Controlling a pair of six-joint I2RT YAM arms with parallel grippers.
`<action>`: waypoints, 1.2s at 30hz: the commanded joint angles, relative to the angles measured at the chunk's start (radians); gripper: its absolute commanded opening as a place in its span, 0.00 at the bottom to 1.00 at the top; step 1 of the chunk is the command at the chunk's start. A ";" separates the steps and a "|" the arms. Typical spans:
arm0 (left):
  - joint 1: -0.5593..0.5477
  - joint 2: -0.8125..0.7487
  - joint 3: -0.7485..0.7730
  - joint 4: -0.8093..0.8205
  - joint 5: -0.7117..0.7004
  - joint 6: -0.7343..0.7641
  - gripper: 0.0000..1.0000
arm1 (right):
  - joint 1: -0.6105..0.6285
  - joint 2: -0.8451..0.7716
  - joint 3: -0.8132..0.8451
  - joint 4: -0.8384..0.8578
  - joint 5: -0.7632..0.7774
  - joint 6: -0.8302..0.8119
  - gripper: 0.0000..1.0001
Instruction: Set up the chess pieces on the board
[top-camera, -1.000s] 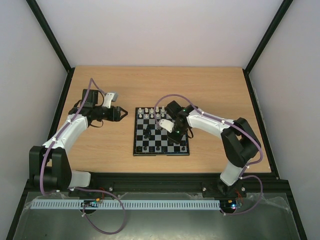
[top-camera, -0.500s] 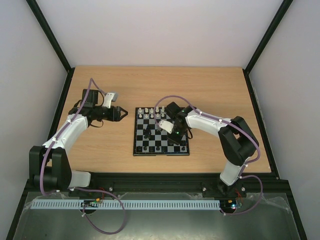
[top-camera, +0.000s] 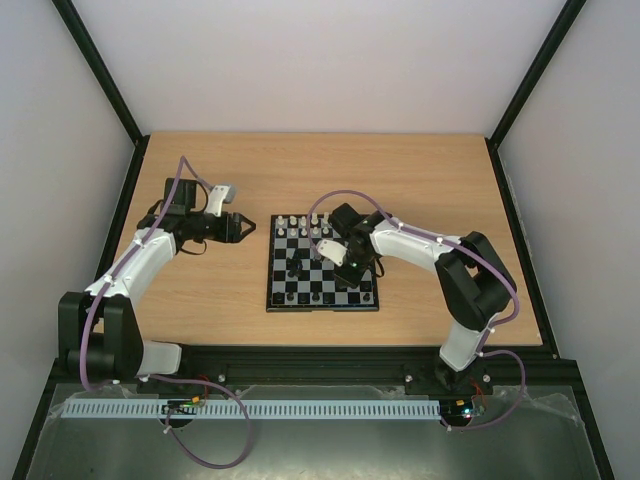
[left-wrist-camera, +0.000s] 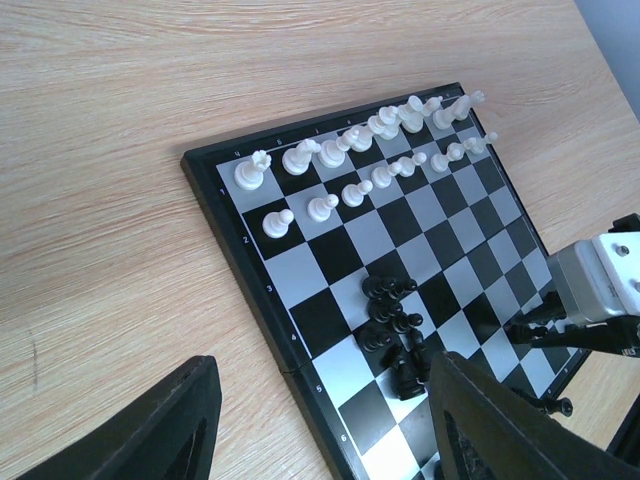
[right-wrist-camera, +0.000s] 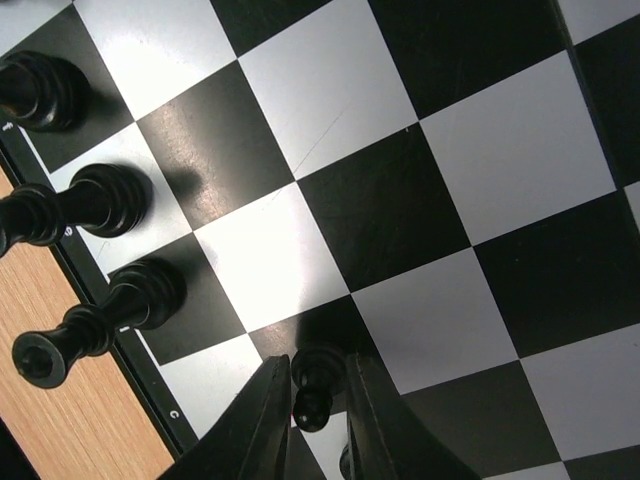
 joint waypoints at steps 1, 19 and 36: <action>0.003 -0.001 -0.006 -0.016 0.018 0.031 0.60 | 0.005 -0.011 0.037 -0.059 0.013 -0.010 0.19; -0.269 0.106 0.182 -0.291 -0.241 0.469 0.52 | -0.335 -0.239 0.013 -0.019 -0.132 0.136 0.33; -0.484 0.292 0.265 -0.232 -0.462 0.377 0.35 | -0.706 -0.448 -0.232 0.040 -0.205 0.272 0.37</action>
